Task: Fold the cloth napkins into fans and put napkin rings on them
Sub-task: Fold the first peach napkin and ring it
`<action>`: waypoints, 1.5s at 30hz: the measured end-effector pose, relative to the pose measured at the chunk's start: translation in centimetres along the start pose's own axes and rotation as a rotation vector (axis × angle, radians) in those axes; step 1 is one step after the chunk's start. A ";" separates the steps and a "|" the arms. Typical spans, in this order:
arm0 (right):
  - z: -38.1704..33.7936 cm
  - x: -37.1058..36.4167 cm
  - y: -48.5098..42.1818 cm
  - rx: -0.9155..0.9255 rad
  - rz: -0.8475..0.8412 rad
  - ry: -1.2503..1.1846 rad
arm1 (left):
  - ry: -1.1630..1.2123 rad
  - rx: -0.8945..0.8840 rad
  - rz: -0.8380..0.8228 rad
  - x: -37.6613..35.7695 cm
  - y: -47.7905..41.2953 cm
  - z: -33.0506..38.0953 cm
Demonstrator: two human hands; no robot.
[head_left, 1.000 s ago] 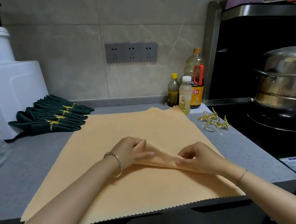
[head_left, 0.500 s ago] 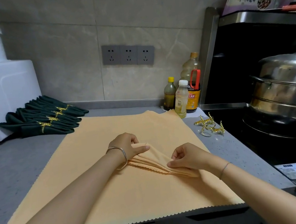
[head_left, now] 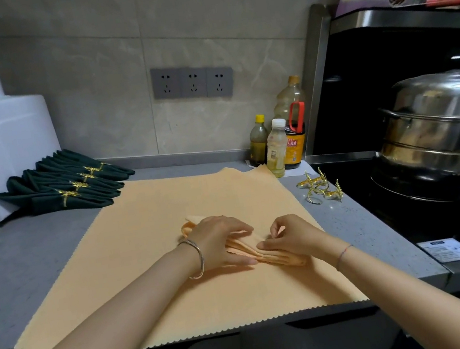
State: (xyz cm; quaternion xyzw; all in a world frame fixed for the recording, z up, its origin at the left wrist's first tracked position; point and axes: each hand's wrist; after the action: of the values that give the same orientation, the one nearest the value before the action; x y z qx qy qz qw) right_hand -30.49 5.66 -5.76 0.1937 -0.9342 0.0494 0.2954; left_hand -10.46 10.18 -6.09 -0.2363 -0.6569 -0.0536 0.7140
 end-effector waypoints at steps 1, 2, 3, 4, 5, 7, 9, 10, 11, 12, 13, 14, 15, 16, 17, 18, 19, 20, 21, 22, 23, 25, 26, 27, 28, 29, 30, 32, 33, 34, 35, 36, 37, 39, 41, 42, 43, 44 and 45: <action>0.1 0.4 0.3 -0.034 -0.019 -0.130 | 0.013 0.009 0.017 -0.1 0.0 0.1; 0.2 0.8 0.4 -0.079 -0.044 -0.234 | 0.012 0.012 0.039 -0.3 -0.1 0.3; 0.4 1.3 0.5 -0.120 -0.067 -0.300 | 0.004 0.009 0.068 -0.5 -0.4 0.5; 0.6 1.7 0.3 -0.146 -0.087 -0.339 | -0.001 0.009 0.096 -0.7 -0.7 0.8; 1.2 2.2 0.0 -0.153 -0.105 -0.365 | -0.009 0.010 0.118 -0.8 -1.1 1.0; 2.0 2.8 -0.5 -0.162 -0.131 -0.409 | -0.039 0.014 0.114 -0.9 -2.0 1.4; 2.2 3.7 -0.5 -0.164 -0.112 -0.407 | -0.070 0.019 0.091 -1.0 -3.0 1.7; 2.4 4.1 -0.7 -0.147 -0.072 -0.399 | -0.095 0.020 0.077 -0.9 -3.4 1.8; 2.9 4.6 -1.2 -0.106 0.007 -0.371 | -0.128 0.022 0.062 -0.9 -4.0 1.8; 3.3 5.0 -1.7 -0.044 0.121 -0.323 | -0.158 0.030 0.050 -0.8 -4.5 1.7; 3.8 5.3 -2.2 0.025 0.248 -0.252 | -0.178 0.048 0.043 -0.7 -5.0 1.6; 4.2 5.6 -2.8 0.076 0.369 -0.176 | -0.192 0.072 0.040 -0.7 -5.4 1.4; 4.6 5.9 -3.4 0.100 0.471 -0.098 | -0.208 0.098 0.041 -0.6 -5.9 1.2; 4.9 6.2 -3.9 0.103 0.550 -0.008 | -0.224 0.122 0.040 -0.7 -6.4 1.0; 5.3 6.5 -4.6 0.104 0.604 0.083 | -0.237 0.142 0.039 -0.7 -7.0 0.8; 5.7 6.7 -5.1 0.100 0.635 0.157 | -0.247 0.159 0.035 -0.8 -7.4 0.6; 6.1 7.0 -5.8 0.100 0.652 0.212 | -0.256 0.170 0.032 -1.0 -8.1 0.4; 6.5 7.2 -6.4 0.107 0.671 0.249 | -0.263 0.180 0.026 -1.1 -8.6 0.3; 6.9 7.3 -7.2 0.115 0.688 0.278 | -0.271 0.186 0.024 -1.3 -9.3 0.2; 7.3 7.4 -7.8 0.122 0.701 0.302 | -0.280 0.190 0.026 -1.5 -9.8 0.2; 7.6 7.5 -8.4 0.129 0.710 0.329 | -0.292 0.194 0.031 -1.7 -10.2 0.0; 7.9 7.4 -9.1 0.139 0.726 0.394 | -0.295 0.208 0.054 -2.3 -10.6 -0.2; 8.0 7.2 -9.4 0.140 0.729 0.417 | -0.276 0.221 0.071 -2.5 -10.6 -0.4; 8.1 7.1 -9.6 0.142 0.731 0.427 | -0.249 0.235 0.091 -2.7 -10.6 -0.6; 8.4 7.2 -9.9 0.143 0.731 0.422 | -0.219 0.246 0.115 -2.9 -10.9 -0.9; 8.4 7.1 -10.0 0.150 0.731 0.419 | -0.197 0.262 0.133 -2.8 -10.7 -1.2; 8.8 7.2 -10.3 0.154 0.729 0.424 | -0.185 0.269 0.140 -2.8 -10.7 -1.4; 9.3 7.2 -10.6 0.164 0.716 0.448 | -0.193 0.273 0.145 -2.7 -10.6 -1.6; 9.5 7.2 -10.6 0.157 0.717 0.450 | -0.195 0.275 0.148 -2.6 -10.5 -1.6; 9.7 7.3 -10.7 0.141 0.729 0.445 | -0.189 0.276 0.153 -2.5 -10.5 -1.6; 9.7 7.4 -10.6 0.119 0.739 0.439 | -0.177 0.281 0.153 -2.5 -10.4 -1.5; 9.9 7.5 -10.6 0.103 0.752 0.444 | -0.169 0.287 0.155 -2.4 -10.4 -1.5; 9.9 7.5 -10.5 0.081 0.759 0.468 | -0.163 0.290 0.154 -2.4 -10.3 -1.5; 9.8 7.7 -10.2 0.048 0.762 0.526 | -0.151 0.296 0.151 -2.4 -10.1 -1.5; 9.4 7.7 -9.9 0.065 0.768 0.459 | -0.144 0.312 0.148 -2.3 -9.9 -1.6; 9.1 7.8 -9.7 0.090 0.785 0.331 | -0.147 0.319 0.145 -2.3 -9.9 -1.6; 8.8 8.0 -9.4 0.112 0.789 0.136 | -0.152 0.328 0.139 -2.2 -9.7 -1.7; 8.3 8.1 -9.2 0.148 0.765 -0.080 | -0.156 0.336 0.137 -2.0 -9.6 -1.8; 7.8 8.2 -8.9 0.187 0.717 -0.266 | -0.157 0.346 0.131 -1.9 -9.5 -1.9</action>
State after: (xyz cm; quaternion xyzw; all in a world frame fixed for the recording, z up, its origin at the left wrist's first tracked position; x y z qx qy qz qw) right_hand -37.35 -6.87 -7.68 -0.1143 -0.9642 0.2088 0.1170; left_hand -12.65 0.55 -5.41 -0.1558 -0.6931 0.1252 0.6925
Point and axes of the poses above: each hand's wrist, its own y-axis away from the middle knuckle, its own x-axis out of the back of the hand, z = x × y, and after that the axes turned 13 degrees about -y, right-handed
